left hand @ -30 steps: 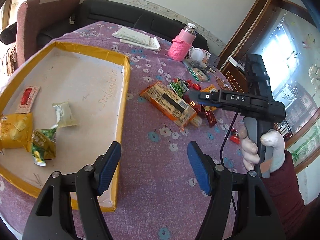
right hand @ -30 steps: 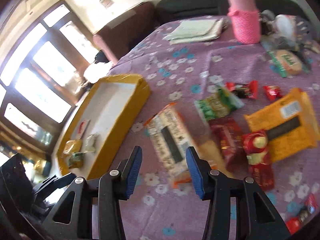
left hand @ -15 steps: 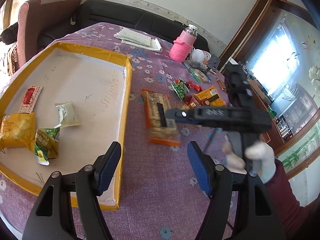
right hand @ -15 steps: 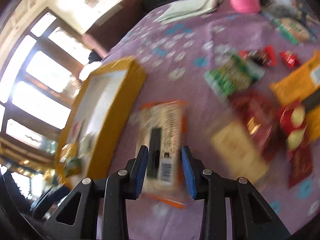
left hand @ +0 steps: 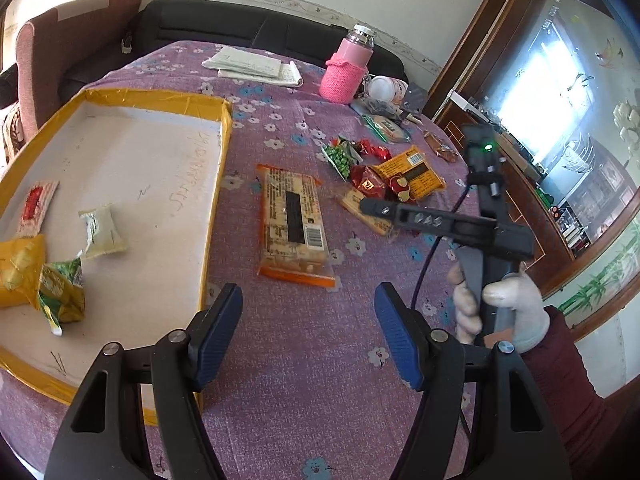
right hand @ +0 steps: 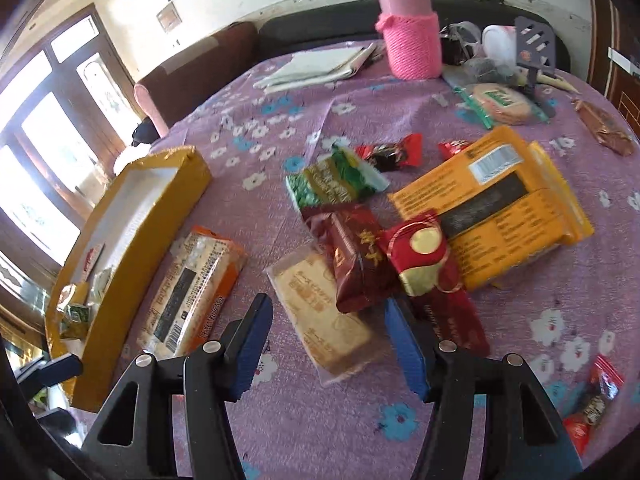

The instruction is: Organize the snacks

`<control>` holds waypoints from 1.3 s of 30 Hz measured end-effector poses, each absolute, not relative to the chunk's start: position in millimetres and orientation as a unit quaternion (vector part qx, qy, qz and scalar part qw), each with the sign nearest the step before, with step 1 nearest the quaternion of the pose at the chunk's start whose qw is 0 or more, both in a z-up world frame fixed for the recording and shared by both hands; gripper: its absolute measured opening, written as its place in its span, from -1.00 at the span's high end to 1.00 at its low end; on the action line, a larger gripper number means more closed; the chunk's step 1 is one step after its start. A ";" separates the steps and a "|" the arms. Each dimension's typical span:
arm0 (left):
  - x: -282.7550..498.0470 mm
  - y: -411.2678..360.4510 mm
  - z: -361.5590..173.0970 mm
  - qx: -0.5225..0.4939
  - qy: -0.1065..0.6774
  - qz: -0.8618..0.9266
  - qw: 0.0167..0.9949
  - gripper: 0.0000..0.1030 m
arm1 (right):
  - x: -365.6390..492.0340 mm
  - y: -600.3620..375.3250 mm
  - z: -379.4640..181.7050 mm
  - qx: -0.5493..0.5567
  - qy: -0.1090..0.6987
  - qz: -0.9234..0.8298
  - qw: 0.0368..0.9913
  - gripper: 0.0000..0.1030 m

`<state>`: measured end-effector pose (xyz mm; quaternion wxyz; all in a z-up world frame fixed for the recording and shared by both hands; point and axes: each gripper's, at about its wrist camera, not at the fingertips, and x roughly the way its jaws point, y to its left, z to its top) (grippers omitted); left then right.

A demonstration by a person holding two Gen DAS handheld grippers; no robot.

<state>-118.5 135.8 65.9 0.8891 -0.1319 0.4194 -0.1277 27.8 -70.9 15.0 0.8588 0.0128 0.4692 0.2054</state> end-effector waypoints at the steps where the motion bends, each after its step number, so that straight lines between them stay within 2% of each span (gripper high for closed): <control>1: -116.0 134.2 68.6 -0.123 0.418 -0.125 0.892 -0.32 | 28.3 -65.6 12.4 0.003 0.468 0.207 0.859 -0.19; 5: -99.3 126.8 71.4 -0.099 0.423 -0.115 0.893 -0.32 | 30.0 -51.6 8.5 -0.020 0.453 0.198 0.869 -0.25; 8: -83.3 117.1 67.0 -0.083 0.433 -0.112 0.890 -0.32 | 26.5 -52.3 8.9 -0.027 0.454 0.184 0.871 0.22; 10: -74.1 109.8 64.0 -0.073 0.437 -0.117 0.889 -0.32 | 23.8 -60.3 10.2 -0.006 0.461 0.188 0.867 0.33; 11: -68.2 104.6 62.6 -0.065 0.439 -0.119 0.888 -0.32 | 21.2 -64.7 11.3 0.003 0.460 0.187 0.868 0.42; 12: -63.5 100.0 61.3 -0.056 0.440 -0.121 0.888 -0.32 | 18.0 -69.8 11.7 0.012 0.457 0.184 0.870 0.61; 14: -52.4 89.9 57.7 -0.035 0.442 -0.125 0.888 -0.32 | 15.1 -79.2 13.0 0.028 0.453 0.180 0.873 0.72; 16: -38.6 82.6 49.9 -0.013 0.455 -0.112 0.883 -0.32 | 16.7 -85.5 11.7 0.043 0.453 0.185 0.871 0.73; 19: -23.9 75.6 41.0 0.010 0.465 -0.097 0.880 -0.32 | 19.6 -90.2 9.8 0.063 0.451 0.200 0.867 0.61; 22: -11.4 72.8 30.2 0.024 0.480 -0.082 0.873 -0.32 | 21.8 -92.1 8.2 0.079 0.453 0.212 0.862 0.36; 24: -7.9 72.9 26.7 0.038 0.477 -0.063 0.876 -0.32 | 20.3 -91.5 9.3 0.077 0.451 0.213 0.863 0.07; 28: -0.7 68.9 14.4 0.069 0.488 -0.055 0.868 -0.33 | 19.0 -88.5 9.5 0.070 0.448 0.212 0.866 0.00; 29: -2.5 64.8 13.8 0.084 0.483 -0.054 0.870 -0.27 | 18.3 -87.2 9.6 0.066 0.447 0.212 0.867 -0.02; 30: -3.9 62.9 14.8 0.084 0.481 -0.062 0.870 -0.09 | 17.9 -85.4 9.6 0.060 0.446 0.212 0.868 -0.04; 39: -34.5 76.7 26.9 0.023 0.473 -0.076 0.878 -0.07 | 12.8 -75.5 8.5 0.030 0.436 0.212 0.874 -0.19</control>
